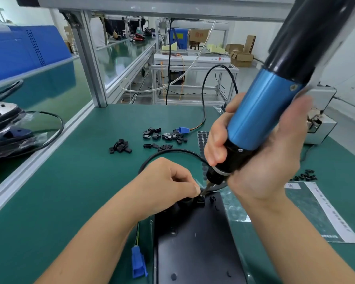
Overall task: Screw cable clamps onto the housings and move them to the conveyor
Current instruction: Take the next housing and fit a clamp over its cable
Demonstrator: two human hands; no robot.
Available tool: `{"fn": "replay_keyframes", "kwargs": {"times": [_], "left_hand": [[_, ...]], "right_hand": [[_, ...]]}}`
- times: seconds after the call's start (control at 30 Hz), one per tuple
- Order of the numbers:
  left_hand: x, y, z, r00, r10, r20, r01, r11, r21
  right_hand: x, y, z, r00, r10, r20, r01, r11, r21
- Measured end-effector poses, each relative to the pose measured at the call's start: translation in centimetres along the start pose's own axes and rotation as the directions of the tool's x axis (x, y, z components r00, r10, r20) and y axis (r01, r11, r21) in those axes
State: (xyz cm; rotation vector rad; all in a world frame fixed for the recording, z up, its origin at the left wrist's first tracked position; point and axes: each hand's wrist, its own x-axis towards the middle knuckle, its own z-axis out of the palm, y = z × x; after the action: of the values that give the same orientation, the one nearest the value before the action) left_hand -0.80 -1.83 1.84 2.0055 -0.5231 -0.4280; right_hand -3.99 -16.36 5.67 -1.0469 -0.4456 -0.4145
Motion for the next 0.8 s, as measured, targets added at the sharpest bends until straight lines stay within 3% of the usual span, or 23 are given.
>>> {"fn": "replay_keyframes", "kwargs": {"times": [0.23,0.57,0.8], "left_hand": [[-0.1,0.3,0.1,1.000,-0.008,-0.010,0.008,1.000,-0.020],[-0.5,0.4,0.2,0.998,-0.012,-0.063,0.012,1.000,-0.009],[-0.5,0.2,0.3,0.999,-0.010,-0.039,0.008,0.999,-0.046]], "right_hand": [[1.1,0.0,-0.2,0.986,0.045,0.162,-0.064,0.991,0.114],[1.9,0.1,-0.4,0.955,0.108,0.278,-0.181,0.950,0.253],[2.1,0.5,0.1,0.933,0.134,0.335,-0.214,0.953,0.215]]}}
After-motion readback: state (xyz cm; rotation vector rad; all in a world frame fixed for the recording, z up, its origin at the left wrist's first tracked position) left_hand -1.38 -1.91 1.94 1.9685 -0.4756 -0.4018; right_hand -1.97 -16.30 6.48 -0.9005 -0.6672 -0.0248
